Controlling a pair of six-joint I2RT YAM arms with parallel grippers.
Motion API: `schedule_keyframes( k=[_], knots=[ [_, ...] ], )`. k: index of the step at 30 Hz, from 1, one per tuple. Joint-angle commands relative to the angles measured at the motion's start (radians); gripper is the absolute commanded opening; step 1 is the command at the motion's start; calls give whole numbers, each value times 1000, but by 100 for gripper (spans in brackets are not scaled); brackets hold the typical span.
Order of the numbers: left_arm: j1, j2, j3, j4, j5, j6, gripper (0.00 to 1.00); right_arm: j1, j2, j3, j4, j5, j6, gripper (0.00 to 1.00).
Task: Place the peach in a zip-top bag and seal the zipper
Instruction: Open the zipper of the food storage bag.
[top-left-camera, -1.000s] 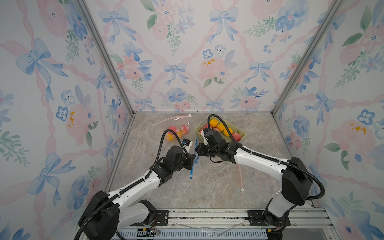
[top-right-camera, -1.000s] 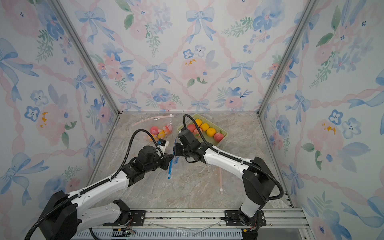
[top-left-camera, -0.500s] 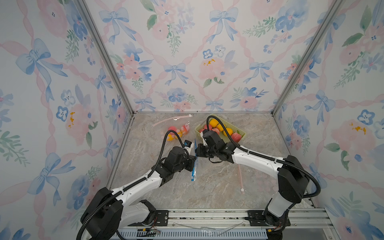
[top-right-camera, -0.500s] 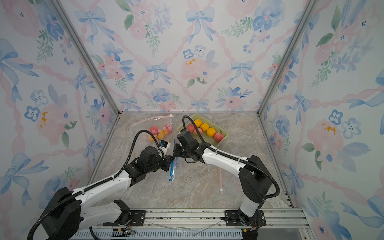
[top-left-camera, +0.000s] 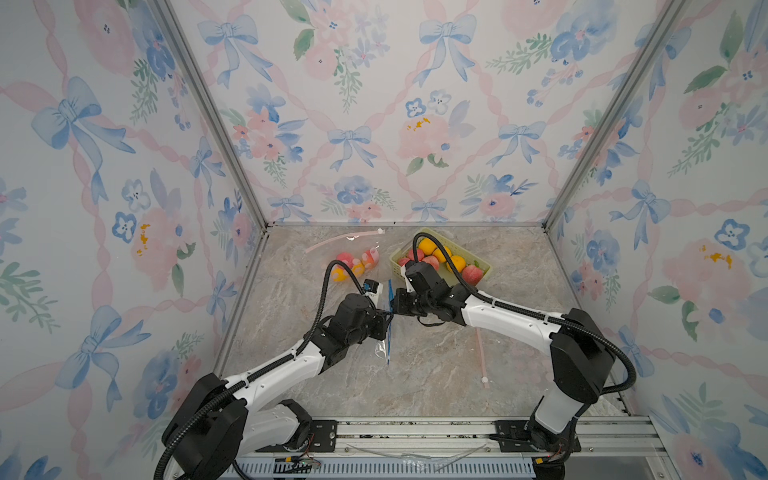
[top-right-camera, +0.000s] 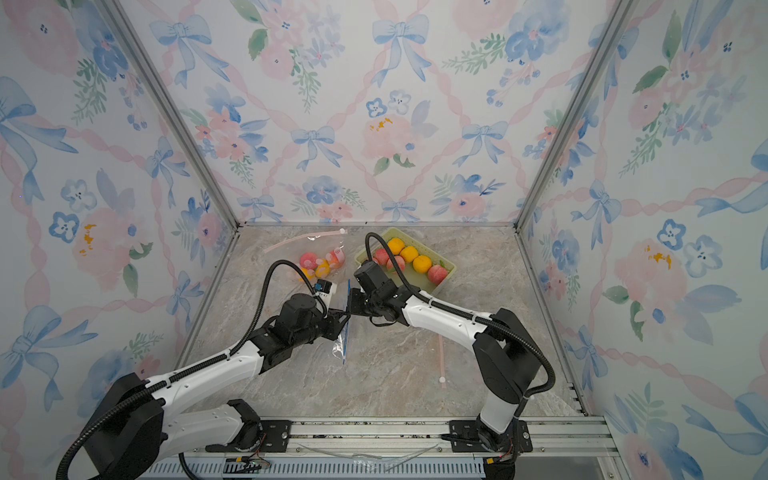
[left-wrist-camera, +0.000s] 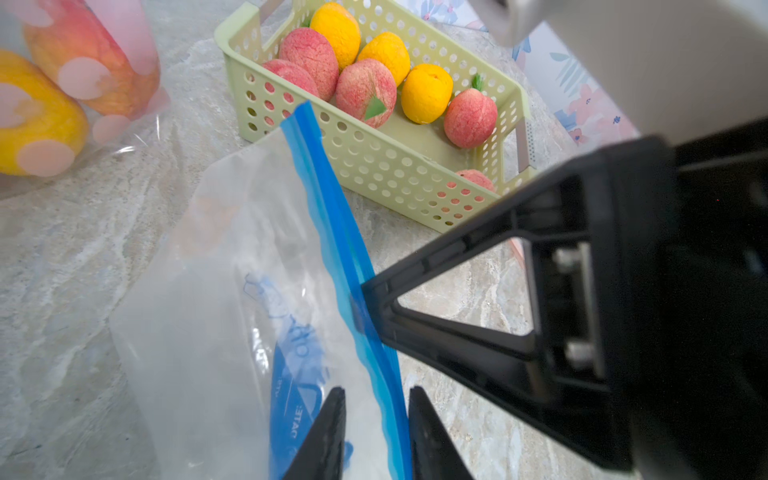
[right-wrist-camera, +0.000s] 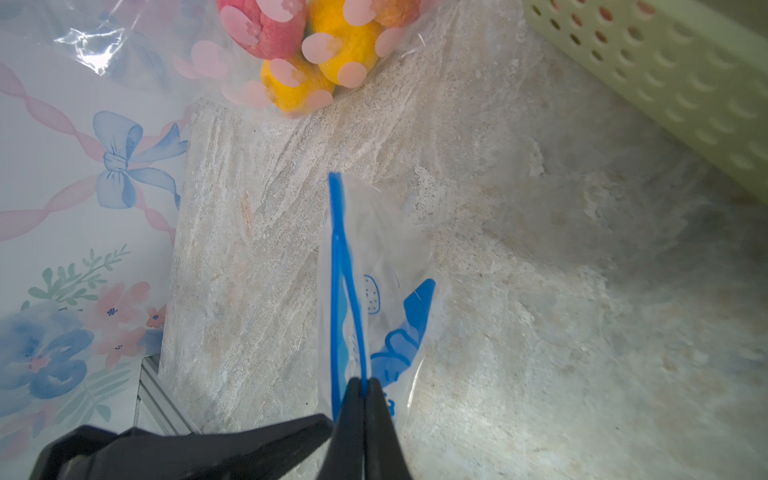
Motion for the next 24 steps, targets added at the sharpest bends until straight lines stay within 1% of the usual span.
schedule_keyframes(
  k=[1, 7, 9, 12, 16, 19, 24],
  knots=[
    [2, 10, -18, 35, -50, -67, 30, -5, 15, -9, 9, -12, -18, 0],
    [16, 13, -23, 39, -77, -106, 29, 6, 4, -3, 4, -13, -32, 0],
    [17, 19, -20, 39, -79, -108, 27, 13, 4, 0, 1, -12, -36, 0],
    [20, 21, -9, 15, -100, -107, 18, 19, -1, 5, -18, 6, -41, 0],
    [27, 18, -2, -1, -109, -108, 17, 24, -5, 11, -40, 23, -52, 0],
    [31, 13, -3, -6, -115, -115, 18, 26, -1, 21, -60, 35, -65, 0],
    [34, 1, -6, 16, -90, -132, 30, 31, 8, 33, -65, 32, -70, 0]
  ],
)
